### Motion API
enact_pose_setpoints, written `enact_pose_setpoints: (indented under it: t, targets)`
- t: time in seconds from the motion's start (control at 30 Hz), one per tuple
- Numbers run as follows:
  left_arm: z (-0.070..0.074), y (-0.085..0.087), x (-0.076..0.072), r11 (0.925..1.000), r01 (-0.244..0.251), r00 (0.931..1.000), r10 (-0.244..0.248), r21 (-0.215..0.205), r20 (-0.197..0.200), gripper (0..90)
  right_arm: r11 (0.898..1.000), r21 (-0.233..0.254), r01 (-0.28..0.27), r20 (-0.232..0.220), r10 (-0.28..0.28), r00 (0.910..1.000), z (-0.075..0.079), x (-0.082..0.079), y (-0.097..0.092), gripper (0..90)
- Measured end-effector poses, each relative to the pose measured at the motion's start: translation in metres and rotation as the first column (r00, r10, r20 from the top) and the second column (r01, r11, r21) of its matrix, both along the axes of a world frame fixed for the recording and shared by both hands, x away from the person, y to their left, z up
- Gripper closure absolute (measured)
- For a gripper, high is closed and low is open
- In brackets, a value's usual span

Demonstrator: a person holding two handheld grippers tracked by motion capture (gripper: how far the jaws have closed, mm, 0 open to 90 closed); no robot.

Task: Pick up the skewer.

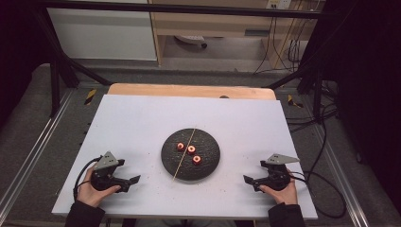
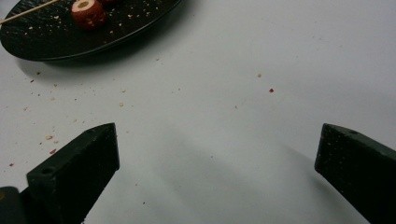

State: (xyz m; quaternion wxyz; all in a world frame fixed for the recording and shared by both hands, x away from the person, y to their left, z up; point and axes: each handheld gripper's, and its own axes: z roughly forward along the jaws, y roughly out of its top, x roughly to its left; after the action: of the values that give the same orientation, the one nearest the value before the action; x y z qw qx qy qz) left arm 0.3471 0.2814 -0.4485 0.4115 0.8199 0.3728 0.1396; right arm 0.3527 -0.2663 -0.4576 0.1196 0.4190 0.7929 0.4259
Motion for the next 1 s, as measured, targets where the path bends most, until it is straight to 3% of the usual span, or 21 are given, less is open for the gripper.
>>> enact_pose_setpoints:
  t: [0.63, 1.0]
  targets:
    - [0.006, -0.019, 0.0, 0.9997, 0.02, 0.9997, -0.02, 0.017, -0.011, 8.2, 1.0, 0.011, 0.005, 0.002, -0.005, 1.0, 0.003, 0.0, -0.001, 0.6]
    - [0.017, -0.034, 0.004, 0.9998, 0.02, 0.9998, -0.02, 0.01, -0.009, 7.5, 1.0, 0.008, 0.012, -0.005, -0.012, 0.9999, 0.003, 0.0, -0.001, 0.6]
